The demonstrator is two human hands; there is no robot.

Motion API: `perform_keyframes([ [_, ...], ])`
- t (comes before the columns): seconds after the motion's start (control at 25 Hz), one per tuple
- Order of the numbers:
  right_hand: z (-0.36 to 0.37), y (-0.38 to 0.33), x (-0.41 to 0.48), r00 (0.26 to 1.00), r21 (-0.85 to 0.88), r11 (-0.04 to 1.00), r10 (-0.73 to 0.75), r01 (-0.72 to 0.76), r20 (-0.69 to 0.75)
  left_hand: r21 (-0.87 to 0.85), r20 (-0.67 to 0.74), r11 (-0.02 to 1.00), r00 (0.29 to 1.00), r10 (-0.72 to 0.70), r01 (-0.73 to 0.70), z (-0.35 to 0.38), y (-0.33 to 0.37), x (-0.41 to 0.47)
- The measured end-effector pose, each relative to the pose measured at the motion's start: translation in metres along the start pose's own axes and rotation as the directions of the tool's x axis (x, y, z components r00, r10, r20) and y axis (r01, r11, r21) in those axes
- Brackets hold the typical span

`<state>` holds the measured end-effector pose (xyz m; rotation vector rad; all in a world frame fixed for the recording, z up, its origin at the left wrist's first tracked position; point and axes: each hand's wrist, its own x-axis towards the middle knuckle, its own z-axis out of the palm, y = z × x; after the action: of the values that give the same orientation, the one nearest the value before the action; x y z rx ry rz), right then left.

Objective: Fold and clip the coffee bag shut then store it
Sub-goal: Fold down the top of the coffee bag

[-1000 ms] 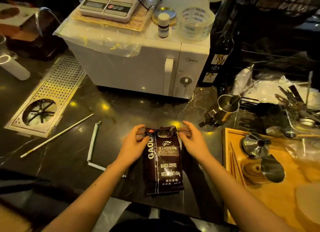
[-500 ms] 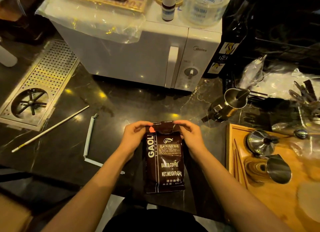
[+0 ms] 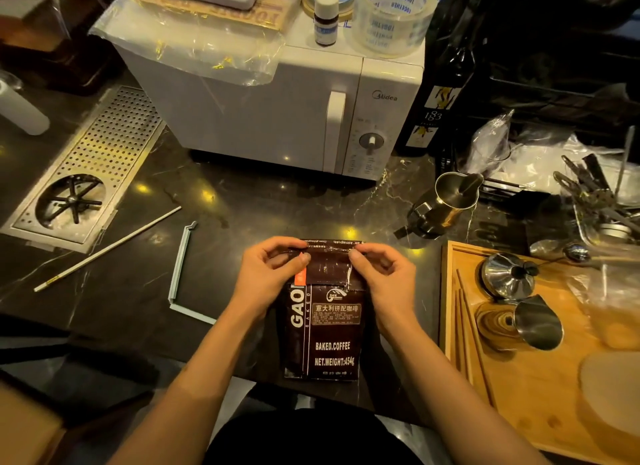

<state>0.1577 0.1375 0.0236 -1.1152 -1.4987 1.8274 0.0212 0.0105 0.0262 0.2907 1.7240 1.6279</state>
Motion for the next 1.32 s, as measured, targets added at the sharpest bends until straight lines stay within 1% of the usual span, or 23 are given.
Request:
perform_keyframes([
  [0.16, 0.002, -0.01, -0.022, 0.987, 0.022, 0.988, -0.152, 0.154, -0.052, 0.073, -0.024, 0.985, 0.987, 0.161, -0.159, 0.003, 0.013, -0.02],
  [0.24, 0.004, -0.016, -0.029, 0.977, 0.027, 0.977, -0.208, 0.209, -0.04, 0.085, -0.056, 0.967, 0.968, 0.244, -0.239, 0.004, 0.019, -0.028],
  [0.4, 0.019, -0.024, -0.042, 0.961, 0.001, 0.961, -0.275, 0.275, -0.004, 0.107, -0.112, 0.936, 0.931, 0.347, -0.336, -0.005, 0.027, -0.037],
  [0.52, 0.034, -0.027, -0.044, 0.939, -0.036, 0.938, -0.343, 0.344, 0.031, 0.143, -0.055, 0.906, 0.911, 0.409, -0.398, -0.022, 0.041, -0.037],
  [0.6, 0.048, -0.028, -0.045, 0.921, -0.085, 0.917, -0.39, 0.389, 0.013, 0.21, 0.013, 0.878, 0.899, 0.438, -0.43, -0.034, 0.052, -0.034],
  [0.76, 0.075, -0.027, -0.049, 0.914, -0.144, 0.91, -0.4, 0.388, -0.069, 0.326, 0.129, 0.796, 0.859, 0.496, -0.509, -0.058, 0.062, -0.022],
  [0.88, 0.09, -0.023, -0.055, 0.898, -0.22, 0.888, -0.43, 0.403, -0.09, 0.404, 0.24, 0.712, 0.818, 0.523, -0.574, -0.068, 0.061, -0.019],
  [0.96, 0.094, -0.021, -0.059, 0.881, -0.286, 0.859, -0.465, 0.425, -0.09, 0.411, 0.285, 0.678, 0.792, 0.539, -0.61, -0.07, 0.061, -0.019],
  [1.04, 0.094, -0.023, -0.062, 0.859, -0.347, 0.816, -0.508, 0.462, -0.053, 0.401, 0.319, 0.669, 0.78, 0.539, -0.626, -0.071, 0.06, -0.017],
  [1.12, 0.094, -0.025, -0.062, 0.826, -0.441, 0.733, -0.562, 0.517, 0.036, 0.397, 0.353, 0.656, 0.767, 0.536, -0.641, -0.071, 0.058, -0.015],
  [1.2, 0.095, -0.028, -0.06, 0.814, -0.521, 0.668, -0.573, 0.53, 0.093, 0.384, 0.356, 0.656, 0.76, 0.544, -0.649, -0.071, 0.055, -0.015],
  [1.32, 0.097, -0.03, -0.058, 0.821, -0.554, 0.653, -0.562, 0.516, 0.102, 0.372, 0.344, 0.67, 0.765, 0.544, -0.643, -0.073, 0.055, -0.014],
])
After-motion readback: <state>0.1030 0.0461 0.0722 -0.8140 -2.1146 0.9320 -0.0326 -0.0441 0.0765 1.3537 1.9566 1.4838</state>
